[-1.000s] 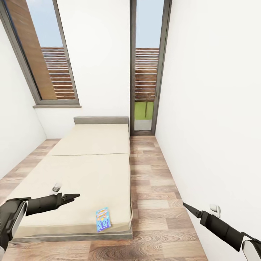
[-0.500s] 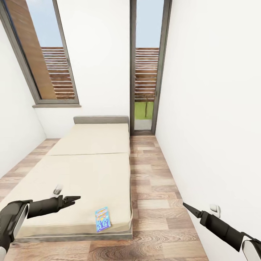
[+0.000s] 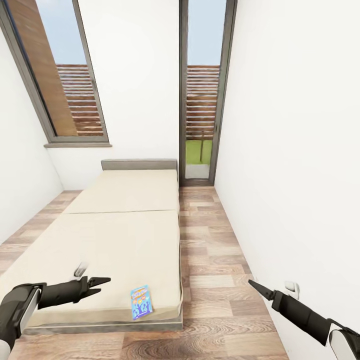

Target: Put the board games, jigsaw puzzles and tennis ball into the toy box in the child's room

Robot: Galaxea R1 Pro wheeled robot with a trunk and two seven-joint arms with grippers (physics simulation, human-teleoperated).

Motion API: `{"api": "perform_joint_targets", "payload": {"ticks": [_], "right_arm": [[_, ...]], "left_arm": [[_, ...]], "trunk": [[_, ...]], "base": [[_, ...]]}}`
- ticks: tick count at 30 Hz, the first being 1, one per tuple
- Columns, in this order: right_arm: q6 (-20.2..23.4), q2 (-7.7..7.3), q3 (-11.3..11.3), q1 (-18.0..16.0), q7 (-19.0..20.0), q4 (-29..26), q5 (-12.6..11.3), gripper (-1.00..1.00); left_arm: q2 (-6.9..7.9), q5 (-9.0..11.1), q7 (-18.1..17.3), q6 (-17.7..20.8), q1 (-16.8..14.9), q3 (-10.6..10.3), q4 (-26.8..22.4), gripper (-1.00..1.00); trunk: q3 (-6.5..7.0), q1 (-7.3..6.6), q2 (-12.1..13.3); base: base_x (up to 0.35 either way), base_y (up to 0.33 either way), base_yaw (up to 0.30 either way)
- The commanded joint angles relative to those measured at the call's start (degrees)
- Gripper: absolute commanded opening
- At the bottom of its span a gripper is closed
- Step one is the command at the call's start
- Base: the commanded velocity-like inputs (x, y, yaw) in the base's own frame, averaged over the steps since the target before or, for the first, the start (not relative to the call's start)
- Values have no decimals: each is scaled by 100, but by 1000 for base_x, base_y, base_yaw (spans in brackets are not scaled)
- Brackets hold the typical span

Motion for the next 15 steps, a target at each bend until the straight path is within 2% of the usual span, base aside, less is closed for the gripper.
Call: {"api": "perform_joint_targets", "payload": {"ticks": [1, 6, 15], "right_arm": [[50, 20, 43, -11, -21, -1, -29, 100], [171, 129, 278, -50, -270, -5, -20, 100], [316, 210, 385, -82, -516, -12, -22, 100]], "left_arm": [[0, 15, -2, 57, -4, 6, 29, 100], [0, 20, 30, 18, -5, 9, 191, 100], [-5, 30, 39, -364, -12, 122, 524, 100]], "trunk": [[-26, 23, -47], [-116, 133, -248], [-277, 331, -609]], "base": [[0, 0, 0], [0, 0, 0], [0, 0, 0]]}}
